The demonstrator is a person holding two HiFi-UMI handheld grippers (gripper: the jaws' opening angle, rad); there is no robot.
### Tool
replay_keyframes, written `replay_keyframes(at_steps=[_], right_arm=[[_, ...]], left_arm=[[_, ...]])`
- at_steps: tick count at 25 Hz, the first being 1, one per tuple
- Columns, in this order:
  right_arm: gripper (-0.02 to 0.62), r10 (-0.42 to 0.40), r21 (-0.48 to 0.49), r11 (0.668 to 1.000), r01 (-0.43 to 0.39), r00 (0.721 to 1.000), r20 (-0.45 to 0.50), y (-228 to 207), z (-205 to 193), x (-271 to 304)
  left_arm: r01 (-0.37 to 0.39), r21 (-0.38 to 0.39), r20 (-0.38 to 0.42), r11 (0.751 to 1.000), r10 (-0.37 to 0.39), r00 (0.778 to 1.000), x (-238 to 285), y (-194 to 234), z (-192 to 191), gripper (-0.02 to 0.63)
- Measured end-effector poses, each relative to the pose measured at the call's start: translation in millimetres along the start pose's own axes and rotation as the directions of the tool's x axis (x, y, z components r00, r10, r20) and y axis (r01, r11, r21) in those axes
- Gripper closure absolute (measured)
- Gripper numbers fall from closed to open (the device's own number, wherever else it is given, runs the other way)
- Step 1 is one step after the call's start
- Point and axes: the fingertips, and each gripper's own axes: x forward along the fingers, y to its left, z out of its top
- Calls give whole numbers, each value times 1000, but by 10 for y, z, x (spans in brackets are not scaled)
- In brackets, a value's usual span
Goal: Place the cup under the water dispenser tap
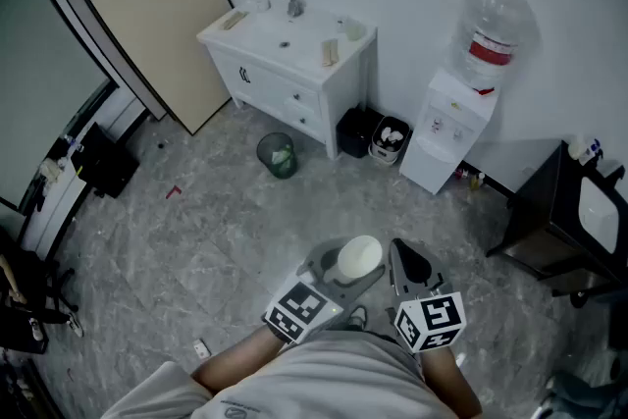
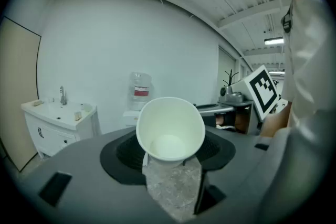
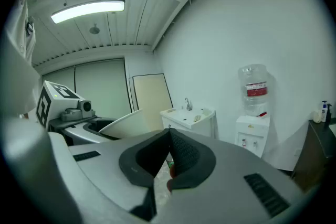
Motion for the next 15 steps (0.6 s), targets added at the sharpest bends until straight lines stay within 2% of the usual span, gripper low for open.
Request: replay_keyframes(at_steps=[9, 15], right_arm=[[578, -1, 1, 1000, 1, 1000, -3, -74, -19, -52], [578, 28, 42, 999, -28, 1000, 14, -32, -29, -71]], left_arm=[[-5, -9, -1, 1000, 5, 1000, 33, -55, -13, 348], [-13, -3, -6, 1000, 13, 1000, 6, -56, -53, 347]])
